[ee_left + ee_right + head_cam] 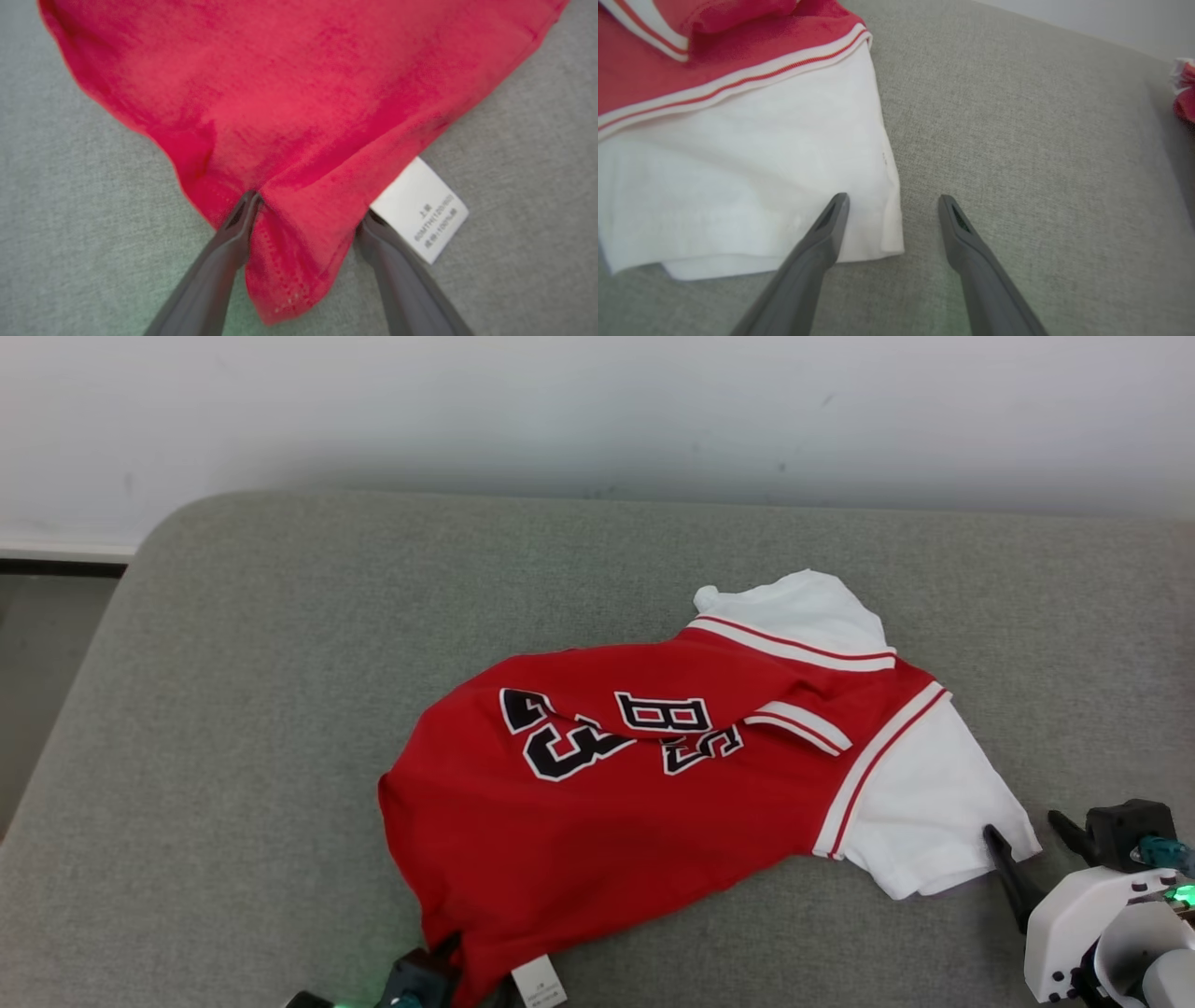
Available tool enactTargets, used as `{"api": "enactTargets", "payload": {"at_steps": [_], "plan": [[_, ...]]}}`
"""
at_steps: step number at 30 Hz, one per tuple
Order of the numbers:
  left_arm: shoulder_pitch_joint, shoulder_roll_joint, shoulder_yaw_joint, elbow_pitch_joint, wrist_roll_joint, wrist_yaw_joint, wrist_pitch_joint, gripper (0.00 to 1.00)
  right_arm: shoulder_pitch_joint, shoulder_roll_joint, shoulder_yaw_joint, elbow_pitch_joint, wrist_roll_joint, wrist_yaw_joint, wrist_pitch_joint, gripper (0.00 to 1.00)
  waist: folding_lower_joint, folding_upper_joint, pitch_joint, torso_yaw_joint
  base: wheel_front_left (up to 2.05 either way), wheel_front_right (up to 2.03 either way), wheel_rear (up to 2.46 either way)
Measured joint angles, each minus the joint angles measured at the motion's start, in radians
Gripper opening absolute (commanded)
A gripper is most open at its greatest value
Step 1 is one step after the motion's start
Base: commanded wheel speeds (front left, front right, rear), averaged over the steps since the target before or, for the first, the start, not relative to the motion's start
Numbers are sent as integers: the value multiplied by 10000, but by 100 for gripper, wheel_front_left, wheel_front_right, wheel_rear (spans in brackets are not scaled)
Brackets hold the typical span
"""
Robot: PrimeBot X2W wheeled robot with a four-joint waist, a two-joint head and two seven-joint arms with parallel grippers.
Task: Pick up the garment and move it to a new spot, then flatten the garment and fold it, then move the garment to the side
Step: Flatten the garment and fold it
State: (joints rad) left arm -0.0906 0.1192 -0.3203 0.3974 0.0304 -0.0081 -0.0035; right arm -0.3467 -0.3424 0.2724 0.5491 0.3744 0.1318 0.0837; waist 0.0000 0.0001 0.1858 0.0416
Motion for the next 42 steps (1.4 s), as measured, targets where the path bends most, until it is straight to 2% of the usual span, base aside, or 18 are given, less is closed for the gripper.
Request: {"api": "enactTargets", "payload": {"at_steps": [8, 9, 10, 11, 12, 13, 17, 24, 29, 35, 42], "plan": [[-50, -15, -150, -571, -56, 0, 311, 100, -209, -391, 1024, -435, 1390, -59, 594, 100, 0, 0, 492, 385, 0, 0, 0], [-48, -15, -150, -610, -73, 4, 320, 100, -215, -439, 1129, -510, 1569, -61, 579, 94, 0, 0, 534, 413, 0, 0, 0], [-47, -17, -159, -662, -119, 6, 343, 72, -231, -472, 1200, -581, 1730, -65, 502, 48, 0, 0, 574, 437, 0, 0, 0], [-48, -15, -171, -715, -144, 36, 368, 43, -252, -481, 1292, -633, 1881, -69, 453, 20, 0, 0, 613, 458, 0, 0, 0], [-51, -10, -176, -756, -144, 63, 376, 28, -286, -491, 1406, -681, 1994, -73, 397, 0, 0, 0, 642, 475, 0, 0, 0], [-53, -8, -178, -790, -146, 69, 383, 0, -320, -500, 1498, -729, 2151, -73, 380, 0, 0, 0, 665, 488, 0, 0, 0], [-128, 63, -176, -823, -209, 90, 491, 0, -389, -477, 1753, -897, 2807, -56, 199, 0, 0, 0, 686, 494, 0, 0, 0], [-128, 132, -215, -807, -355, 56, 685, 0, -412, -458, 1632, -1147, 3875, -29, -288, 0, 1, 0, 484, 422, 0, 0, 0], [97, 203, -59, -1475, -959, -247, 1164, 0, -293, -556, 1083, -1948, 5127, -29, -591, 0, 1, -1, 151, 381, 0, 0, 0], [236, 408, 255, -4305, -2215, -769, 2433, 0, 581, -1066, -115, -3597, 6357, -29, -951, 0, 1, 0, -482, 346, 0, 0, 0], [-148, 1315, 623, -8117, -3753, -1045, 4784, 0, 1572, -1371, -1824, -6314, 7008, -29, -867, 0, 1, 0, -1307, 46, 0, 0, 0]]}}
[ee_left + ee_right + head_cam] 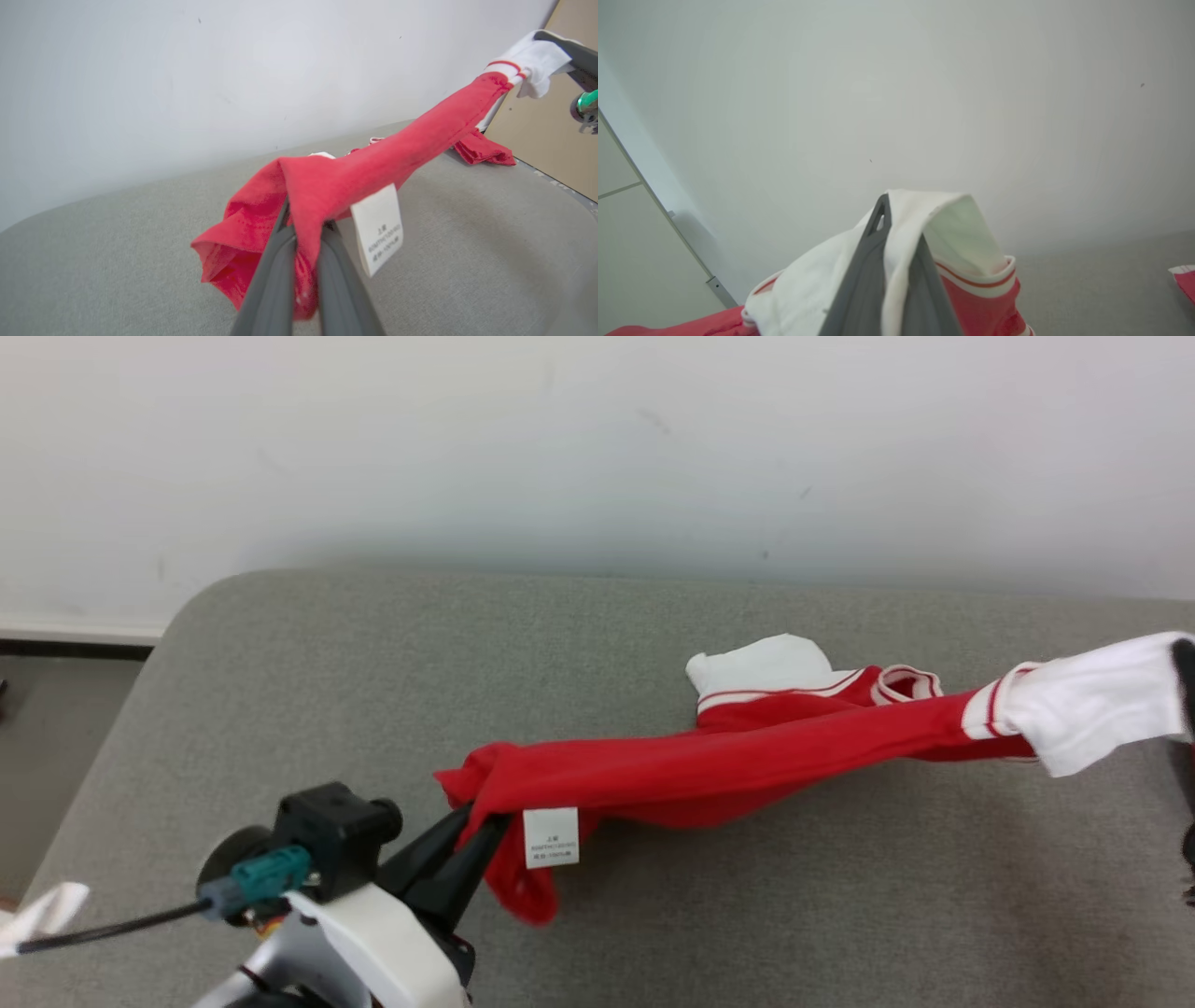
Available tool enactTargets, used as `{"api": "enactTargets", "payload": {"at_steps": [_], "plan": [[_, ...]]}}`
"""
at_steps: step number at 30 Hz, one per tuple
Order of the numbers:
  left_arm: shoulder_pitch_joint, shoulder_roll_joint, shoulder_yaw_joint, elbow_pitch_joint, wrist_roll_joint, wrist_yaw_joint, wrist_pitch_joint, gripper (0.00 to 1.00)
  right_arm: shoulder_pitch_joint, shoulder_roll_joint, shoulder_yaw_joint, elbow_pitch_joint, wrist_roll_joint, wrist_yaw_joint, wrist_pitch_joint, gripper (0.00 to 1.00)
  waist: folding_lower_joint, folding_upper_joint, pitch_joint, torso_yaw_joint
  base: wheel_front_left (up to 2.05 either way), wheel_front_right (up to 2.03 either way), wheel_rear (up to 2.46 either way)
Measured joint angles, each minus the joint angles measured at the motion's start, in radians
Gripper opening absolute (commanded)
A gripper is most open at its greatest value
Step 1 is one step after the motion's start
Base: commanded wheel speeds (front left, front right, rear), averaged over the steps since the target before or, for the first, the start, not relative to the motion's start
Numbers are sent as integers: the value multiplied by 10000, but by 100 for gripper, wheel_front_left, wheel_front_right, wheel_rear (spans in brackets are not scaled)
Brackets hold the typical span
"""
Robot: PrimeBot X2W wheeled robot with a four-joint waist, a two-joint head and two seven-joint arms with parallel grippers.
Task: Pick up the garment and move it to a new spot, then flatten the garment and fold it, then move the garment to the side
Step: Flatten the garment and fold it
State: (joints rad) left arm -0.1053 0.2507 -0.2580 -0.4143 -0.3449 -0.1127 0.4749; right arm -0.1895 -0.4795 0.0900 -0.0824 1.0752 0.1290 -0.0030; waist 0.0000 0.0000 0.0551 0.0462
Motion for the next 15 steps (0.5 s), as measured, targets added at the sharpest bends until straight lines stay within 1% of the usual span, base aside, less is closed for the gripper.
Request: {"api": "enactTargets", "payload": {"at_steps": [4, 5, 8, 12, 15], "plan": [[-721, 343, 293, -1269, -1041, -33, 1097, 0, 284, 48, -1200, -1682, 88, 0, 431, 0, 0, 0, -356, -323, 0, 0, 0], [-949, 506, 401, -1499, -1227, -56, 1338, 0, 298, 81, -1503, -2104, 88, 0, 619, 0, 0, 0, -429, -415, 0, 0, 0], [-1667, 681, 646, -2077, -1918, -59, 2019, 0, 245, 282, -2466, -3275, 86, 0, 1256, 0, 0, 0, -595, -675, 0, 0, 0], [-2651, 784, 897, -2604, -2861, -13, 2842, 0, -355, 679, -3614, -4485, 219, 0, 2320, 0, 0, 0, -657, -953, 0, 0, 0], [-3358, 863, 1081, -2765, -3266, 94, 3352, 0, -979, 876, -4280, -4865, 115, 0, 3241, 0, 0, 0, -513, -1063, 0, 0, 0]]}}
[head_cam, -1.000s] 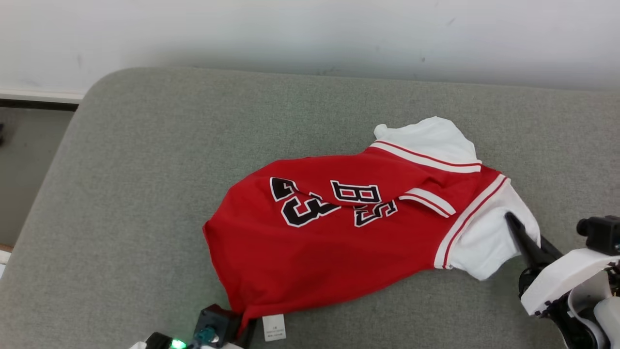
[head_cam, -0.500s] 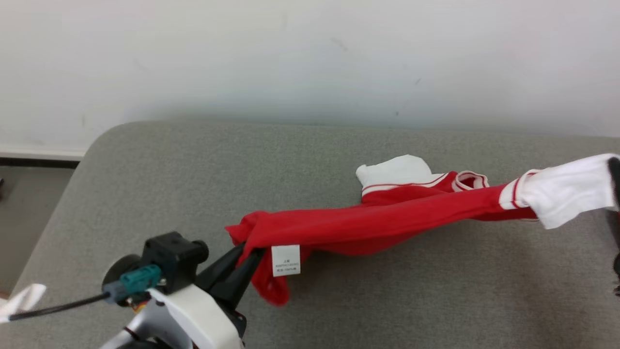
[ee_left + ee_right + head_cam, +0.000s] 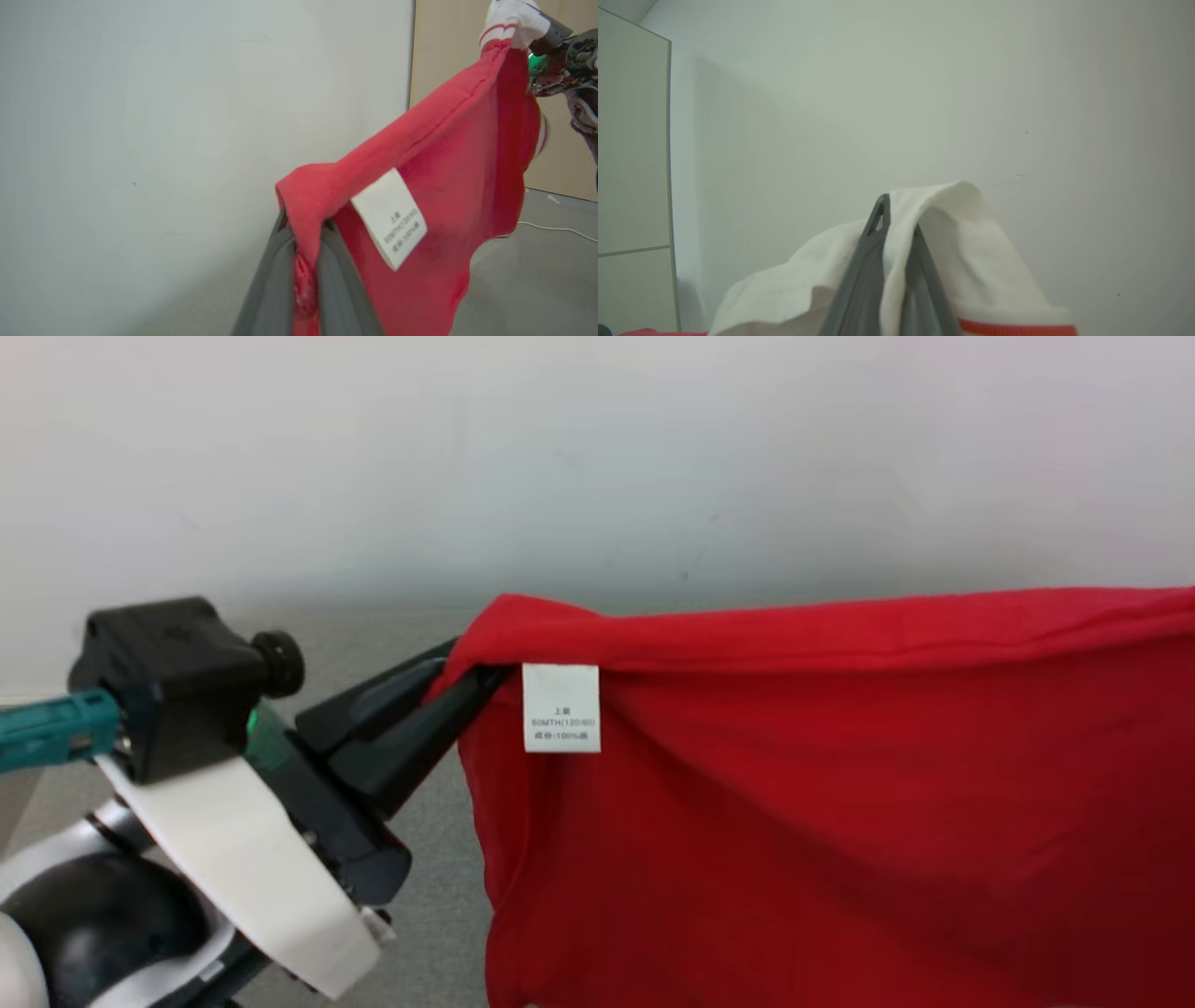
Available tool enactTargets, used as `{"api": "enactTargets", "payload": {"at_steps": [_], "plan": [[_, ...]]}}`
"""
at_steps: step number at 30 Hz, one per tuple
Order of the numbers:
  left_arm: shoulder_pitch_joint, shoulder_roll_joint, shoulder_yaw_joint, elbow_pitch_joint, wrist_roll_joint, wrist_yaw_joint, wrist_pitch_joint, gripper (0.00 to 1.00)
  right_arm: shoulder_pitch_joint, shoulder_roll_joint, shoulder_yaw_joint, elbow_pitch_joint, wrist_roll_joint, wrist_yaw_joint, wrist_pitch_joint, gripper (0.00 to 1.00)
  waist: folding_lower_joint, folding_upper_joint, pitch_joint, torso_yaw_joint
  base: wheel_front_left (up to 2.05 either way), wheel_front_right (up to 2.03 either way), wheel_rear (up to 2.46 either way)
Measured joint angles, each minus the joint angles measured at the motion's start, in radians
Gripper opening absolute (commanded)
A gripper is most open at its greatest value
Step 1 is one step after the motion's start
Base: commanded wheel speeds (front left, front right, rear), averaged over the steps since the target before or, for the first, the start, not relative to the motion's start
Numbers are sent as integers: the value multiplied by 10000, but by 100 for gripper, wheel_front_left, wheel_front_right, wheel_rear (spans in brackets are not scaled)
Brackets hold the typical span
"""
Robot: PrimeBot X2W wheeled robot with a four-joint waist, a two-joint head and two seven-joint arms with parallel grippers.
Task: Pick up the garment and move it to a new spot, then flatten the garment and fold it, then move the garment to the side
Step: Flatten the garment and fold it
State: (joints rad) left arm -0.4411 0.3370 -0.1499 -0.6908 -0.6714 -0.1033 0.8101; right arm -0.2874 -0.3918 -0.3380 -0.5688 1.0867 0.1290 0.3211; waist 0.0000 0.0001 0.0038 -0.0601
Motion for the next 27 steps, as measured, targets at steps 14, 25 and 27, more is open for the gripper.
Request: {"api": "enactTargets", "payload": {"at_steps": [14, 25, 27], "plan": [[-5165, 163, -1032, 4546, 1501, -123, -13, 0, -6074, 1647, 299, 3279, -3241, 0, 2257, 0, 2, 0, 2810, -43, 0, 0, 0], [-11304, -648, -1770, 9856, 4004, -132, -3827, 0, -11854, 2343, 907, 7350, -5994, 0, 138, 0, 5, 0, 6084, -218, 0, 0, 0], [-12001, -821, -1802, 10707, 4209, -102, -4813, 0, -12334, 2445, 989, 7785, -6102, 0, -307, 0, 5, -1, 6551, -298, 0, 0, 0]]}}
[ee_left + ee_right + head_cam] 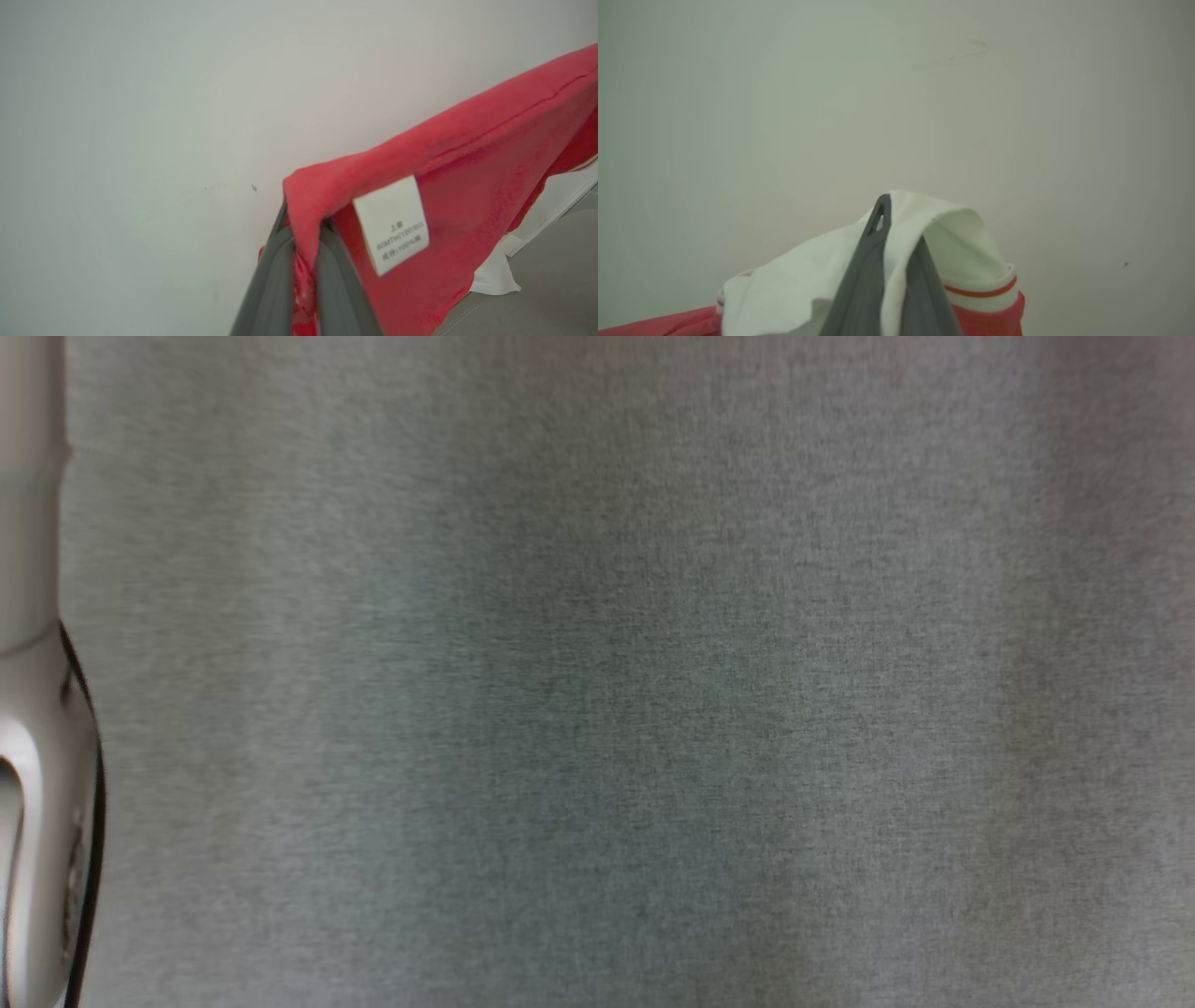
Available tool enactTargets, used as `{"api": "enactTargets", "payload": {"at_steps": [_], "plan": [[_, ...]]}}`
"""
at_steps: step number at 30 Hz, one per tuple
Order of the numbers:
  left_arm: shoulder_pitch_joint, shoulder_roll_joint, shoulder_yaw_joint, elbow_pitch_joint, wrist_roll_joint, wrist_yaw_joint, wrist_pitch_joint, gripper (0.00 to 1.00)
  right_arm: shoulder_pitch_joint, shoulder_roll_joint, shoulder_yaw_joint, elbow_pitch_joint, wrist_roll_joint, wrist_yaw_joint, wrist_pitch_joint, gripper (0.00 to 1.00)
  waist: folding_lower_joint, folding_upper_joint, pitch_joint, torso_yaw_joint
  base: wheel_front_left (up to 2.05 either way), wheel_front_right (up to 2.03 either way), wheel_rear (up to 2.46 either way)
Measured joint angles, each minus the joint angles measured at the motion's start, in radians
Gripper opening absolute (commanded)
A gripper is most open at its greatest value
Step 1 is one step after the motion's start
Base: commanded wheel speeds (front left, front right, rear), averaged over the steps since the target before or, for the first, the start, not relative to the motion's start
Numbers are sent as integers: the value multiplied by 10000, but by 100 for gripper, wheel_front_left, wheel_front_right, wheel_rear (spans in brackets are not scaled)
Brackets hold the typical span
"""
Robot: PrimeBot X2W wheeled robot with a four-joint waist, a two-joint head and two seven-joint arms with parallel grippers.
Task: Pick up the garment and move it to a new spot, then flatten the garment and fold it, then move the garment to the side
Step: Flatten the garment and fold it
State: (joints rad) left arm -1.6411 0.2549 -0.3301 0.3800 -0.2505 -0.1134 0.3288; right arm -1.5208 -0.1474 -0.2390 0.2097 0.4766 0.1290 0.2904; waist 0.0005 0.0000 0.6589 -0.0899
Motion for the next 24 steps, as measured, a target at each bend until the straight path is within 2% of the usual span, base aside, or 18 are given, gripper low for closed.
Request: {"api": "enactTargets", "payload": {"at_steps": [6, 11, 17, 24], "plan": [[-429, -247, -245, 2182, 113, -29, -1703, 0, 89, 117, 476, 1131, -44, 2, -813, 0, 0, 0, 855, -293, 0, 0, 0], [611, -251, -834, 3160, -155, -128, -2380, 0, 1921, -12, 1039, 1252, 627, 0, -1246, 0, -1, 0, 799, -251, 0, 0, 0], [3131, 188, -1657, 3154, -840, -150, -3080, 0, 5216, -433, 2146, 520, 1522, 2, -1768, 0, -3, 0, 79, -172, 0, 0, 0], [6569, 796, -2366, 1946, -1555, -150, -3473, 0, 9350, -1302, 2748, -520, 2128, 2, -1965, 0, -5, 1, -1277, -128, 0, 0, 0]]}}
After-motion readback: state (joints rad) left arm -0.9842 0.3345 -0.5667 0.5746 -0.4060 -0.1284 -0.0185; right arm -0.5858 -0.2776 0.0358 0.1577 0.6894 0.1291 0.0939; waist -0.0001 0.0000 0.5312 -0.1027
